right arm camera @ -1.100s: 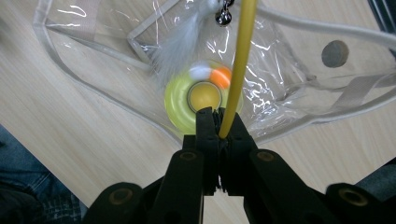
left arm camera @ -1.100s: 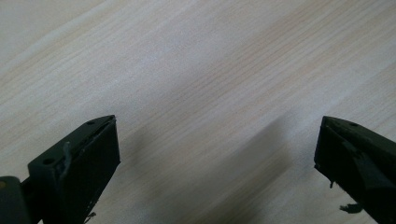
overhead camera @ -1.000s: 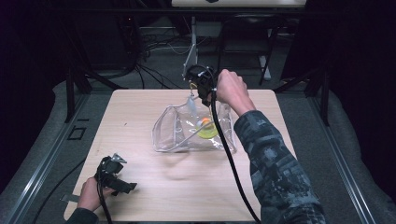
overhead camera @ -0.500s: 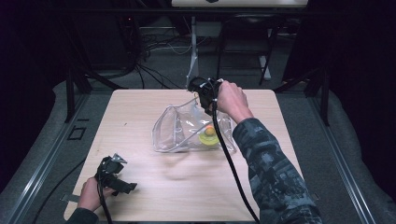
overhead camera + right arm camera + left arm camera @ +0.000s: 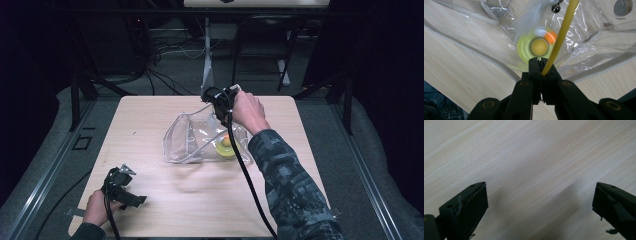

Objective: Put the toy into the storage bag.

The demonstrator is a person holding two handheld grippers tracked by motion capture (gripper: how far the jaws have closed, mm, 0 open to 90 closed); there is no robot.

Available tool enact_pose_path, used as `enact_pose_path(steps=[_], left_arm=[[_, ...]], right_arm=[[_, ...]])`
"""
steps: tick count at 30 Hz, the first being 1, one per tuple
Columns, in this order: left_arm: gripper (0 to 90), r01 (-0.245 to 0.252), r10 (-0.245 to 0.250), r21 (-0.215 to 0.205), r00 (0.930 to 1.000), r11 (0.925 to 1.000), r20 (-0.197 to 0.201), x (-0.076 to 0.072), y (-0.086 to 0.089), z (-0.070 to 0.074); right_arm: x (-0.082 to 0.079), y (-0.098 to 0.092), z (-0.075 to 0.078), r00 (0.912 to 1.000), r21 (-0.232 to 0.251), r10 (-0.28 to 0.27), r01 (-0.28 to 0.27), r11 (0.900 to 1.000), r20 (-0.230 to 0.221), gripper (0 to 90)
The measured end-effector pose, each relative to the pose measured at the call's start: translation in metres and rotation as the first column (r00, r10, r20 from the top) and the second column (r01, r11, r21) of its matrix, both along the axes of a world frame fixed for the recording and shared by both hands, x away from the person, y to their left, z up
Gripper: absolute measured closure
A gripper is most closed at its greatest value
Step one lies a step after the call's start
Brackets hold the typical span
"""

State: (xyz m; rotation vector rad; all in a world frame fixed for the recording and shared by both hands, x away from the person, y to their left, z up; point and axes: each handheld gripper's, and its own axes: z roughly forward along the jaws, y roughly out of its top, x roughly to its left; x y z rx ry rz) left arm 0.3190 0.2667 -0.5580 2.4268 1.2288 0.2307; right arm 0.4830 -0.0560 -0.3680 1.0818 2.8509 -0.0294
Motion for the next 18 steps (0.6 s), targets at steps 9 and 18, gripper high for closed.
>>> enact_pose_path(steps=[9,18], left_arm=[[0.2,0.000,0.000,-0.001,1.0000,1.0000,0.000,0.000,0.000,0.000],[0.2,0.001,-0.001,-0.001,1.0000,1.0000,0.001,0.000,0.000,0.000]], right_arm=[[0.002,-0.001,-0.006,0.9998,-0.007,-0.015,0.015,1.000,-0.013,86.6],[-0.002,-0.005,0.008,0.9997,0.045,-0.021,0.020,0.999,0.015,78.2]])
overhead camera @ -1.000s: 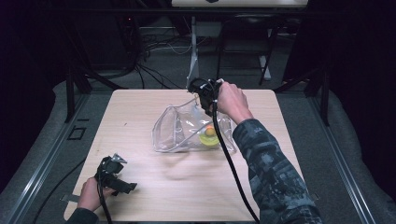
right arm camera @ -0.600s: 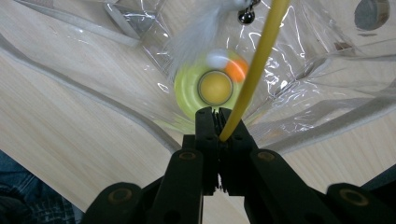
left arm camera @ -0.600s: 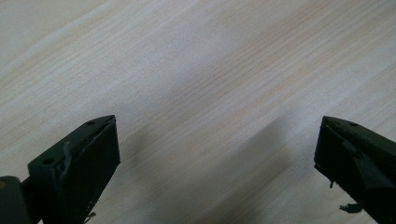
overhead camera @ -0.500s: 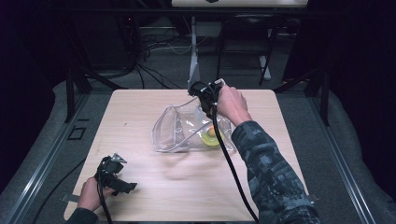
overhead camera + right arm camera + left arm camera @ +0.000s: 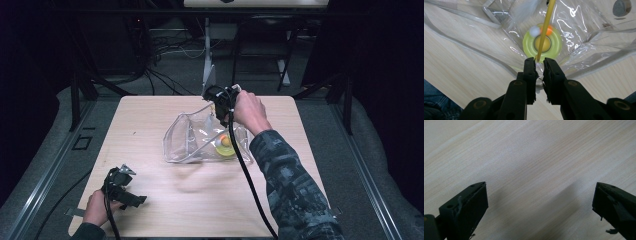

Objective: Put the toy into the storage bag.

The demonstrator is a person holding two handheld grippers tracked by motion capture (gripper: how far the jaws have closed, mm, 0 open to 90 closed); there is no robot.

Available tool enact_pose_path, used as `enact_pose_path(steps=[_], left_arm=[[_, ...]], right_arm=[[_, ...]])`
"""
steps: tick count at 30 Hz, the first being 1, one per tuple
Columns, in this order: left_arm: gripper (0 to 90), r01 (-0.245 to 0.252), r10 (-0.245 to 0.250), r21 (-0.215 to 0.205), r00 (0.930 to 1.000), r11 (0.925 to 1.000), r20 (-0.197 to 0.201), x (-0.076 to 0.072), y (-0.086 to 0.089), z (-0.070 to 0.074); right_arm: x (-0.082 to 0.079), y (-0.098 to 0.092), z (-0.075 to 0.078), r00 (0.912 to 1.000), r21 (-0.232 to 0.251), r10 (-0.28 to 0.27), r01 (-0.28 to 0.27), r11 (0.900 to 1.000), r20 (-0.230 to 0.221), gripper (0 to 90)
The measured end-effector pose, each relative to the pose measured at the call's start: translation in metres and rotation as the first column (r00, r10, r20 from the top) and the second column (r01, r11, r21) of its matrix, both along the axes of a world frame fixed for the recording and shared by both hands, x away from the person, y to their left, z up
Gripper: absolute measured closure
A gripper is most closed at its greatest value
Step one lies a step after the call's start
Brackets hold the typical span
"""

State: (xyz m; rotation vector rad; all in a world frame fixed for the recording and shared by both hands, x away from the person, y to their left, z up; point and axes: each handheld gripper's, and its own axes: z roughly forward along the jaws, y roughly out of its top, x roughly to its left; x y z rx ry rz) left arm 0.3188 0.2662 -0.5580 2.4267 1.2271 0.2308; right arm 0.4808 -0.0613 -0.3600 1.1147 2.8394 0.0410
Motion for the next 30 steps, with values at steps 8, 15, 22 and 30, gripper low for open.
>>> enact_pose_path(steps=[8,15,22,30], left_arm=[[0.2,0.004,-0.004,0.003,1.0000,1.0000,-0.001,0.000,-0.001,0.000],[0.2,0.005,-0.005,0.003,1.0000,1.0000,-0.002,0.000,-0.001,0.000],[0.2,0.004,-0.004,0.003,1.0000,1.0000,-0.001,0.000,-0.001,0.000],[0.2,0.008,-0.008,0.005,0.9999,1.0000,-0.007,0.000,-0.002,0.000]], right_arm=[[-0.006,-0.005,0.017,0.9996,0.050,-0.009,0.007,0.999,0.028,67.3],[-0.014,-0.011,0.032,0.9974,0.068,-0.034,0.030,0.997,0.064,35.2],[-0.025,-0.018,0.039,0.9958,0.079,-0.046,0.040,0.996,0.080,14.9],[-0.045,-0.022,0.043,0.9922,0.099,-0.034,0.022,0.995,0.120,0.6]])
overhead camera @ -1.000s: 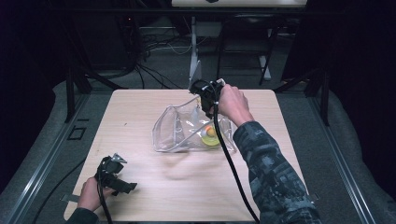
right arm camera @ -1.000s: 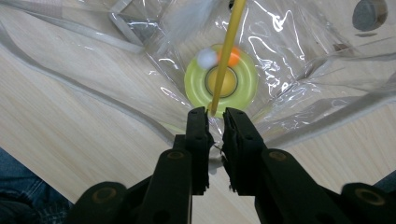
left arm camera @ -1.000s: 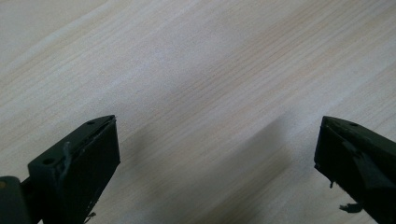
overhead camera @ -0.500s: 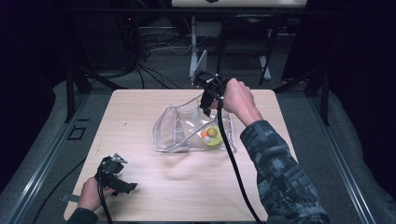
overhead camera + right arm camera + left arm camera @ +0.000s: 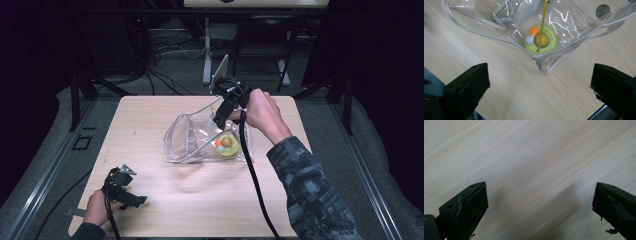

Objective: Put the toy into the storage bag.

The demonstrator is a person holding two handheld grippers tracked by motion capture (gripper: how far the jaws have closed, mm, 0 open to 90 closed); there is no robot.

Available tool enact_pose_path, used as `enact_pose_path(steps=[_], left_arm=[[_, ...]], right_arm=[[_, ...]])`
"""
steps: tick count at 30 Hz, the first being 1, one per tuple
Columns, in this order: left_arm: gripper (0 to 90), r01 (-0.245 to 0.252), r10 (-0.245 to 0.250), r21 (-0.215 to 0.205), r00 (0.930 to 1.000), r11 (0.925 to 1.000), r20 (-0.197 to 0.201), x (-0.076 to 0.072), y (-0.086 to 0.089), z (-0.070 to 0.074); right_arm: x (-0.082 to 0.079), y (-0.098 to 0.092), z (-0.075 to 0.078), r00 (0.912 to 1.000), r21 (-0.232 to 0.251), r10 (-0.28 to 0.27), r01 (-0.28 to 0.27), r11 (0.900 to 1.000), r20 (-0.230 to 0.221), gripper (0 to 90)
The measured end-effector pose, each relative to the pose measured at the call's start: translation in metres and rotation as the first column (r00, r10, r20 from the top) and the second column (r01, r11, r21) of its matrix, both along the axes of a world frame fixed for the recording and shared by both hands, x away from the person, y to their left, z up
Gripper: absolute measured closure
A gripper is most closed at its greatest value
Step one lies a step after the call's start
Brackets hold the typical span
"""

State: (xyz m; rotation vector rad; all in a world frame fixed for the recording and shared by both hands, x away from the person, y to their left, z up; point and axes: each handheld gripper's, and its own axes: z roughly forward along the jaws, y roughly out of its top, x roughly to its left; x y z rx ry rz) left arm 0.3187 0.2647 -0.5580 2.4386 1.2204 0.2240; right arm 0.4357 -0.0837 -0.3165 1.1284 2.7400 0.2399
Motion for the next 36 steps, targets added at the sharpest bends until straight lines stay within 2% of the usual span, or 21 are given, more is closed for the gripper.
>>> enact_pose_path(steps=[8,11,16,20,22,23,25,27,30,31,32,33,34,36], left_arm=[[0.2,-0.001,0.001,0.002,1.0000,1.0000,0.005,-0.001,0.000,0.000],[0.2,0.000,0.000,0.002,1.0000,1.0000,0.007,-0.001,-0.001,0.000],[0.2,0.001,-0.001,0.002,1.0000,1.0000,0.007,-0.001,-0.001,-0.001],[0.2,0.001,-0.001,0.003,1.0000,1.0000,0.005,-0.001,-0.001,-0.001],[0.2,0.001,-0.001,0.003,1.0000,1.0000,0.005,-0.001,-0.001,-0.001],[0.1,0.002,-0.002,0.004,1.0000,1.0000,0.006,-0.001,-0.001,-0.001],[0.2,0.000,0.000,0.005,1.0000,1.0000,0.005,-0.001,-0.001,-0.001],[0.2,0.000,0.000,0.004,1.0000,1.0000,0.005,-0.001,-0.001,-0.001],[0.2,0.005,-0.005,0.006,1.0000,1.0000,0.001,0.000,-0.002,-0.001],[0.2,0.006,-0.006,0.007,1.0000,1.0000,0.000,0.000,-0.002,-0.001],[0.2,0.005,-0.005,0.008,1.0000,1.0000,0.002,0.000,-0.002,-0.001],[0.2,0.004,-0.004,0.008,1.0000,1.0000,0.003,0.000,-0.002,-0.001],[0.2,0.002,-0.002,0.008,1.0000,1.0000,0.006,0.000,-0.001,-0.001],[0.2,0.001,-0.001,0.008,1.0000,1.0000,0.006,0.000,-0.001,-0.001]], right_arm=[[-0.030,-0.005,-0.010,0.9979,0.013,0.047,-0.048,0.999,0.044,0.0],[-0.034,-0.007,-0.013,0.9979,0.015,0.051,-0.052,0.999,0.039,0.0],[-0.046,-0.011,-0.028,0.9977,0.028,0.056,-0.057,0.998,0.038,0.0],[-0.058,-0.013,-0.049,0.9977,0.044,0.062,-0.063,0.997,0.026,0.0],[-0.059,-0.014,-0.052,0.9977,0.047,0.064,-0.065,0.997,0.022,0.0],[-0.062,-0.015,-0.061,0.9979,0.054,0.062,-0.063,0.997,0.015,0.0],[-0.063,-0.016,-0.066,0.9981,0.055,0.061,-0.061,0.997,0.008,0.0],[-0.067,-0.018,-0.079,0.9983,0.061,0.058,-0.058,0.996,-0.004,0.0],[-0.072,-0.020,-0.092,0.9983,0.060,0.055,-0.054,0.997,-0.016,0.0],[-0.072,-0.020,-0.092,0.9983,0.060,0.055,-0.054,0.997,-0.016,0.0],[-0.073,-0.021,-0.096,0.9978,0.047,0.063,-0.062,0.997,-0.022,0.0],[-0.077,-0.022,-0.106,0.9974,0.045,0.066,-0.065,0.997,-0.029,0.0],[-0.077,-0.022,-0.106,0.9974,0.045,0.066,-0.065,0.997,-0.029,0.0],[-0.084,-0.024,-0.122,0.9961,0.035,0.071,-0.069,0.997,-0.053,0.0]])
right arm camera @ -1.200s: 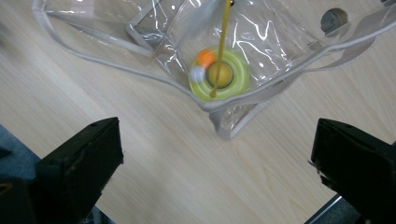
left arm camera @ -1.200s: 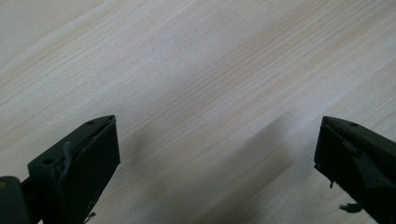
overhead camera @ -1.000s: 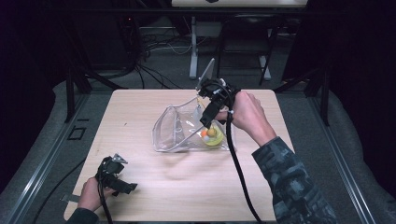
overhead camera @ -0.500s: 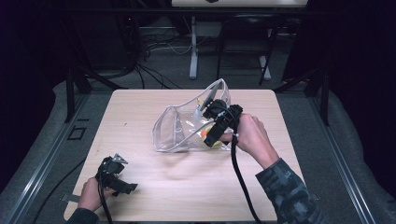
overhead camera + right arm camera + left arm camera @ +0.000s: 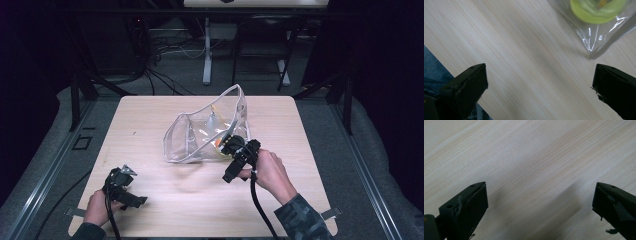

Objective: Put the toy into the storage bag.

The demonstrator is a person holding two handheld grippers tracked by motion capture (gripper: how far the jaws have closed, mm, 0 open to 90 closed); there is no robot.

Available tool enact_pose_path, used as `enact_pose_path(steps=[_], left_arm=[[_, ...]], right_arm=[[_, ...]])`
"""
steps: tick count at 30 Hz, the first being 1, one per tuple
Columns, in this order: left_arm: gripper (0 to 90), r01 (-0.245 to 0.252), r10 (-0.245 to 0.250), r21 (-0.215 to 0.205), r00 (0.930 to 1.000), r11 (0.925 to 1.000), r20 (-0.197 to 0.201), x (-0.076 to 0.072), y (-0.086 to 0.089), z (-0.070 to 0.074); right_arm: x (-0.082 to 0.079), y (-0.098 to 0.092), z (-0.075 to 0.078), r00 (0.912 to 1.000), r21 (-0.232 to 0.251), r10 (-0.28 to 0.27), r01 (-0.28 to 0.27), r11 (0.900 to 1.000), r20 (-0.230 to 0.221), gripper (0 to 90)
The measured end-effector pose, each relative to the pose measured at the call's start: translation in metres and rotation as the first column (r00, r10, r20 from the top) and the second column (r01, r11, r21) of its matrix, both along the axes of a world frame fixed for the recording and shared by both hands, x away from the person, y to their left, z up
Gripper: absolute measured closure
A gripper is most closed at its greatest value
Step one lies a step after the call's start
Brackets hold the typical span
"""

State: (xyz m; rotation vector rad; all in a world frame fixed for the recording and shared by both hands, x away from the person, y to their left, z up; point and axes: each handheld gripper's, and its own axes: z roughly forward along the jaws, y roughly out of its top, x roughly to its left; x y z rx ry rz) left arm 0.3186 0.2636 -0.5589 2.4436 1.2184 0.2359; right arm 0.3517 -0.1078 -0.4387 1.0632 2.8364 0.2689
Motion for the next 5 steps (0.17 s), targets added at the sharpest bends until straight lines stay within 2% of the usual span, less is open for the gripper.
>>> enact_pose_path(steps=[1,2,4,5], left_arm=[[0.2,0.003,-0.003,0.001,1.0000,1.0000,-0.003,0.000,0.000,0.000],[0.2,0.003,-0.003,0.002,1.0000,1.0000,-0.004,0.000,0.000,0.000],[0.1,0.006,-0.006,0.005,1.0000,1.0000,-0.007,0.001,-0.001,-0.001],[0.2,0.007,-0.007,0.004,0.9999,1.0000,-0.008,0.001,-0.002,-0.001]], right_arm=[[0.000,0.000,0.000,1.0000,0.000,0.000,0.000,1.000,0.000,0.0],[-0.003,-0.002,-0.009,0.9999,0.005,0.001,-0.001,1.000,-0.015,0.0],[-0.005,-0.002,-0.013,0.9999,-0.005,0.002,-0.002,1.000,-0.014,0.0],[-0.009,-0.004,-0.022,0.9998,0.003,-0.004,0.004,1.000,-0.020,0.8]])
